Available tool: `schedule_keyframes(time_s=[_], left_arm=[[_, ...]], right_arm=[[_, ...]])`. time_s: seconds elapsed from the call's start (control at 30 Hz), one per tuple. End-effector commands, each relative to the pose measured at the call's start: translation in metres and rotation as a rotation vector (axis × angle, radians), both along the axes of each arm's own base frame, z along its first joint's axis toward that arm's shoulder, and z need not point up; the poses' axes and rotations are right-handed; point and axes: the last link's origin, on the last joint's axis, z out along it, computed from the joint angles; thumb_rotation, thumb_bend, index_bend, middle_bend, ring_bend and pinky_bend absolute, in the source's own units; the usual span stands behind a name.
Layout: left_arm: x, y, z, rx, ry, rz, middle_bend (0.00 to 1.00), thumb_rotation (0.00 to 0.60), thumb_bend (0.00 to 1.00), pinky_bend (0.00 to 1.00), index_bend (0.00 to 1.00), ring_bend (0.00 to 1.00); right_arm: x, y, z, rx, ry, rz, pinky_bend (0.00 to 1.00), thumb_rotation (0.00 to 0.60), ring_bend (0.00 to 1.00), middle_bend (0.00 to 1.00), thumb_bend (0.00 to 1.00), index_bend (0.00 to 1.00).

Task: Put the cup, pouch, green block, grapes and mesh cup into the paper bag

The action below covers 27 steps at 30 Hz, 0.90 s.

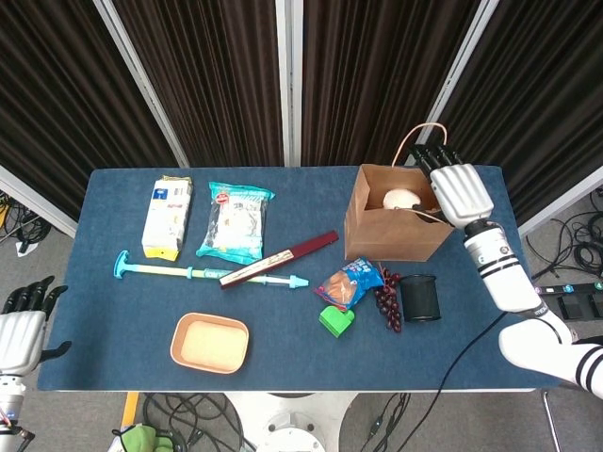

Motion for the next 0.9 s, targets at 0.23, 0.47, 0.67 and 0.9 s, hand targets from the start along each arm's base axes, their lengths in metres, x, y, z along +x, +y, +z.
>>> schedule_keyframes(time_s=[0.23, 0.47, 0.67, 0.9], left_arm=[[0.001, 0.001, 0.000, -0.001, 0.003, -0.004, 0.20, 0.600, 0.00, 0.15, 0.24, 0.14], [0.003, 0.002, -0.001, -0.007, 0.006, -0.011, 0.20, 0.600, 0.00, 0.15, 0.24, 0.14], [0.004, 0.000, 0.001, 0.001, 0.002, -0.012, 0.20, 0.600, 0.00, 0.15, 0.24, 0.14], [0.003, -0.001, 0.000, -0.004, -0.003, -0.009, 0.20, 0.600, 0.00, 0.15, 0.24, 0.14]], right_arm=[[0.033, 0.036, 0.029, -0.105, -0.299, 0.294, 0.00, 0.600, 0.00, 0.01, 0.00, 0.00], [0.038, 0.090, 0.010, 0.011, -0.250, 0.542, 0.02, 0.600, 0.00, 0.13, 0.00, 0.00], [0.033, 0.116, -0.015, 0.135, -0.206, 0.581, 0.14, 0.600, 0.03, 0.20, 0.00, 0.06], [0.013, 0.122, -0.055, 0.279, -0.001, 0.498, 0.20, 0.600, 0.04, 0.22, 0.00, 0.10]])
